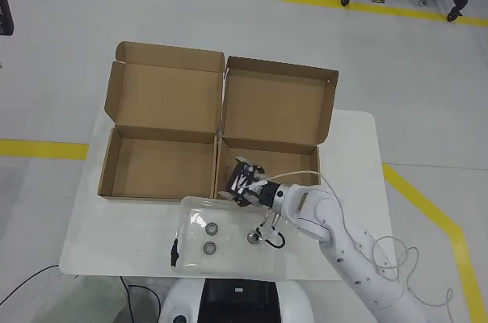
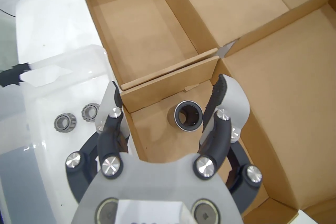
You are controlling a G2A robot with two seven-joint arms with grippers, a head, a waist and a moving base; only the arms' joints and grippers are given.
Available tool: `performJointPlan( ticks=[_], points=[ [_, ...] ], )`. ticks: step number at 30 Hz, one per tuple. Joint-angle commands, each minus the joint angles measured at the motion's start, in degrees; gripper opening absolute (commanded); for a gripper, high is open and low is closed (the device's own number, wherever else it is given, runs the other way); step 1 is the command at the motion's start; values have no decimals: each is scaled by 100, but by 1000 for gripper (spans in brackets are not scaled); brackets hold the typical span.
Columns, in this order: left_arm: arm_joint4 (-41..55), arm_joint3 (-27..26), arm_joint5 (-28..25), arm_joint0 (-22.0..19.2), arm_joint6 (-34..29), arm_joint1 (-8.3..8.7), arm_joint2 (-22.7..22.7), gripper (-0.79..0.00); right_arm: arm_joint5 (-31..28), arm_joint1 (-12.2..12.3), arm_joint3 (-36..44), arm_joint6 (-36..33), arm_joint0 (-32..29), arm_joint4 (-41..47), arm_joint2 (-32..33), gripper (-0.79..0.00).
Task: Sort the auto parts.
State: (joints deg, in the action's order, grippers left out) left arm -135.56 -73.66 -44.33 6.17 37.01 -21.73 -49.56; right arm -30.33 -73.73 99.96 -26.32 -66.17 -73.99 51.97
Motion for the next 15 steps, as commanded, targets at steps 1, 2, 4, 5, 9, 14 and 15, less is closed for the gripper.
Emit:
performJointPlan(
  ticks=[1,2,4,5,9,14,15],
  points=[
    [0,0,0,0,0,0,0,0,-172,36,201,3,-115,-57,39,-157],
    [0,0,0,0,0,0,0,0,-273,55,294,36,-177,-63,60,-154],
    [0,0,0,0,0,0,0,0,-422,94,460,32,-296,-126,113,-151],
    [0,0,0,0,0,0,0,0,-470,113,553,15,-362,-157,137,-154],
    [0,0,0,0,0,0,0,0,-607,185,932,-294,-624,-282,207,-135],
    [0,0,0,0,0,0,0,0,-821,276,1231,-495,-961,-265,338,-151],
    [0,0,0,0,0,0,0,0,-861,294,1265,-514,-1025,-266,371,-154]
  ],
)
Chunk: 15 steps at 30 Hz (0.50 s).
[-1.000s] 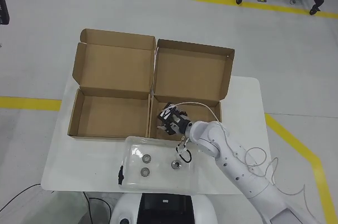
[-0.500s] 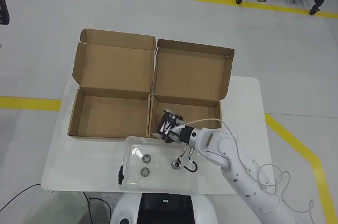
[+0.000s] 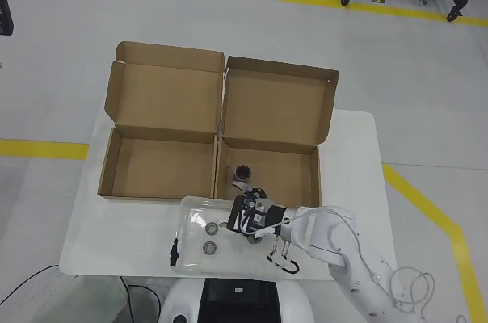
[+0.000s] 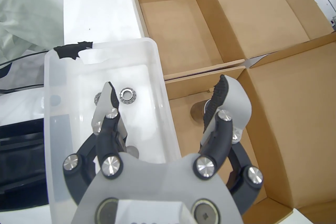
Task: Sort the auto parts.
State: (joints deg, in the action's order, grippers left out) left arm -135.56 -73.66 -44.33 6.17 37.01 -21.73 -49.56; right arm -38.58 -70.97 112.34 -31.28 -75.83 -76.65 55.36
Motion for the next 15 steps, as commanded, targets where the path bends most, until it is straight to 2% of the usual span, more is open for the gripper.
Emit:
performJointPlan(
  ticks=[1,3,5,10,12,15],
  points=[
    [0,0,0,0,0,0,0,0,-100,36,48,-46,-122,7,57,-157],
    [0,0,0,0,0,0,0,0,-204,73,92,-100,-236,5,107,-163],
    [0,0,0,0,0,0,0,0,-308,109,118,-120,-342,11,168,-215],
    [0,0,0,0,0,0,0,0,-554,200,165,-165,-601,3,311,-228],
    [0,0,0,0,0,0,0,0,-701,237,177,-165,-697,16,358,-302],
    [0,0,0,0,0,0,0,0,-743,282,163,-225,-830,7,424,-360]
  ],
)
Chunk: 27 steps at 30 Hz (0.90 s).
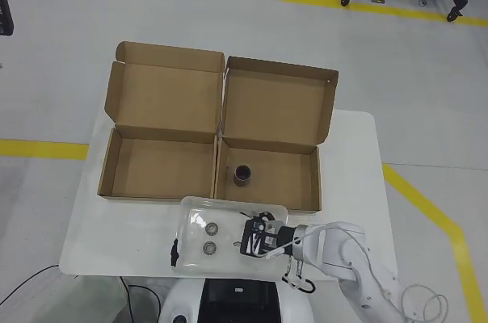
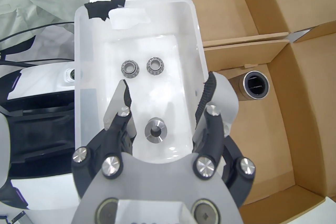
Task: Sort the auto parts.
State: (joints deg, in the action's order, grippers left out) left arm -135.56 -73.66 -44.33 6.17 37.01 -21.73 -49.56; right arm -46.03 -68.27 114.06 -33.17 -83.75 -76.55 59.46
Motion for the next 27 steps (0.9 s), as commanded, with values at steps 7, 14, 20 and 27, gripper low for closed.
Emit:
performJointPlan(
  ticks=[7,14,20,27],
  points=[
    [0,0,0,0,0,0,0,0,391,63,-140,-386,-221,-27,33,-332],
    [0,0,0,0,0,0,0,0,742,53,-365,-776,-148,-94,-217,-280],
    [0,0,0,0,0,0,0,0,1036,15,-513,-1260,54,-27,-473,-234],
    [0,0,0,0,0,0,0,0,1167,-32,-680,-1715,332,110,-761,-237]
  ],
)
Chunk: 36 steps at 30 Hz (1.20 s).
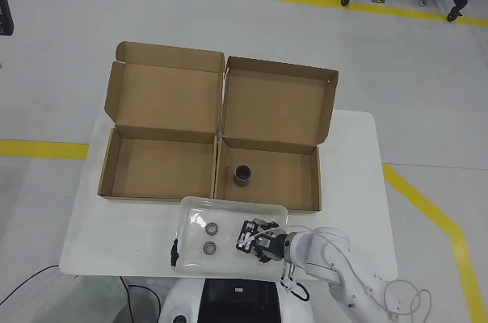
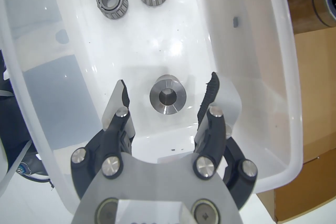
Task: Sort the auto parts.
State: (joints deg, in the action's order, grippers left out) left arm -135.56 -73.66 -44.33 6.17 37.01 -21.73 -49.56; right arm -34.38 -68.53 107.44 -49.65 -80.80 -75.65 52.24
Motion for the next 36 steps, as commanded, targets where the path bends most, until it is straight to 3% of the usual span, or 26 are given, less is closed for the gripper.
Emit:
performJointPlan(
  ticks=[1,2,6,8,11,15,25,36],
  points=[
    [0,0,0,0,0,0,0,0,13,-11,-32,-132,76,29,-80,-249],
    [0,0,0,0,0,0,0,0,28,-17,-46,-197,109,44,-120,-268],
    [0,0,0,0,0,0,0,0,66,-37,-122,-419,234,137,-253,-508],
    [0,0,0,0,0,0,0,0,93,-46,-172,-540,292,191,-307,-566],
    [0,0,0,0,0,0,0,0,134,-59,-232,-666,378,272,-381,-588],
    [0,0,0,0,0,0,0,0,165,-67,-270,-730,461,329,-451,-785],
    [0,0,0,0,0,0,0,0,-68,9,36,229,400,182,-311,-785],
    [0,0,0,0,0,0,0,0,-441,42,-90,2387,495,78,-141,-785]
  ],
)
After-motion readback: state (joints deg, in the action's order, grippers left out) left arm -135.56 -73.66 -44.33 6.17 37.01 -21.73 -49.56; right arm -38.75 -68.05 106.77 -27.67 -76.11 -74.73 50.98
